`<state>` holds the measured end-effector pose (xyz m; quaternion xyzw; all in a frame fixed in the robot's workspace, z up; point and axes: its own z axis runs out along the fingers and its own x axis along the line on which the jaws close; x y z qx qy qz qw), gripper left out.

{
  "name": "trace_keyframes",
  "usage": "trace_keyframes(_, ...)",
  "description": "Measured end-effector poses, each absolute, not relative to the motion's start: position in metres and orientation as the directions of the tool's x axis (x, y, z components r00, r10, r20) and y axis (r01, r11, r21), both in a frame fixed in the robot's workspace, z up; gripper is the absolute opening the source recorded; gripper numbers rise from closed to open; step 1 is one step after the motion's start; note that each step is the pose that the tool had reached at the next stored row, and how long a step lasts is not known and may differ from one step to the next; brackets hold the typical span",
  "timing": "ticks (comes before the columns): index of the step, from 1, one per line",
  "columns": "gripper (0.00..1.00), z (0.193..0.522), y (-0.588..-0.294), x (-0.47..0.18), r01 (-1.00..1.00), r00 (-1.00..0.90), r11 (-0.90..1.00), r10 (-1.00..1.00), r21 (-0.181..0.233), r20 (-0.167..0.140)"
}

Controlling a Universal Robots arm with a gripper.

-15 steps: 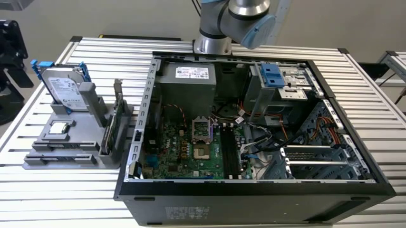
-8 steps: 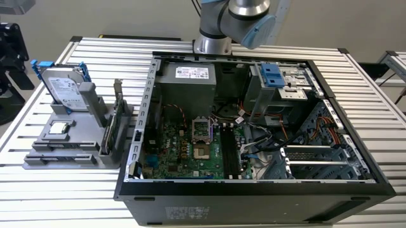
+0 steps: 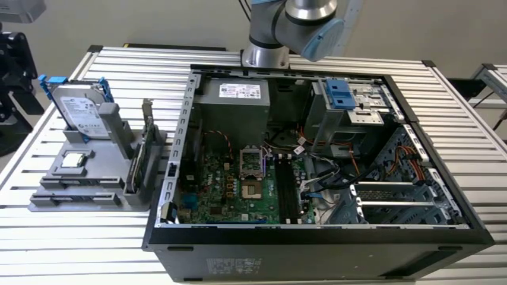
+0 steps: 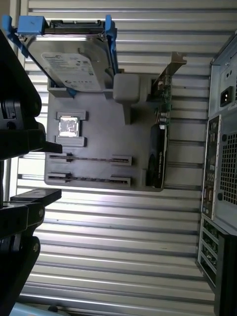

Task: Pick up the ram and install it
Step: 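Pick up the ram and move it above insertion slot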

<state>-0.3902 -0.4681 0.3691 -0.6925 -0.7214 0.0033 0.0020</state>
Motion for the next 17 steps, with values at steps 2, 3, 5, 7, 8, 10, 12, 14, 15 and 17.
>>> trace_keyframes(2,1.0,0.3681,-0.4682,-0.3902,0.999,-0.041,0.041,0.999,-0.007,-0.002)
trace_keyframes(3,1.0,0.3676,-0.4682,-0.3902,0.999,-0.041,0.041,0.999,-0.007,-0.002)
trace_keyframes(5,1.0,0.3666,-0.4683,-0.3902,0.999,-0.041,0.041,0.999,-0.007,-0.002)
trace_keyframes(7,1.0,0.3655,-0.4684,-0.3902,0.999,-0.041,0.041,0.999,-0.007,-0.002)
trace_keyframes(8,1.0,0.3652,-0.4684,-0.3902,0.999,-0.041,0.041,0.999,-0.008,-0.002)
trace_keyframes(10,1.0,0.3641,-0.4685,-0.3902,0.999,-0.041,0.041,0.999,-0.008,-0.002)
trace_keyframes(12,1.0,0.3631,-0.4685,-0.3902,0.999,-0.041,0.041,0.999,-0.007,-0.002)
trace_keyframes(14,1.0,0.362,-0.4685,-0.3902,0.999,-0.041,0.041,0.999,-0.008,-0.002)
trace_keyframes(15,1.0,0.3614,-0.4685,-0.3902,0.999,-0.041,0.041,0.999,-0.008,-0.002)
trace_keyframes(17,1.0,0.3602,-0.4685,-0.3902,0.999,-0.041,0.041,0.999,-0.007,-0.002)
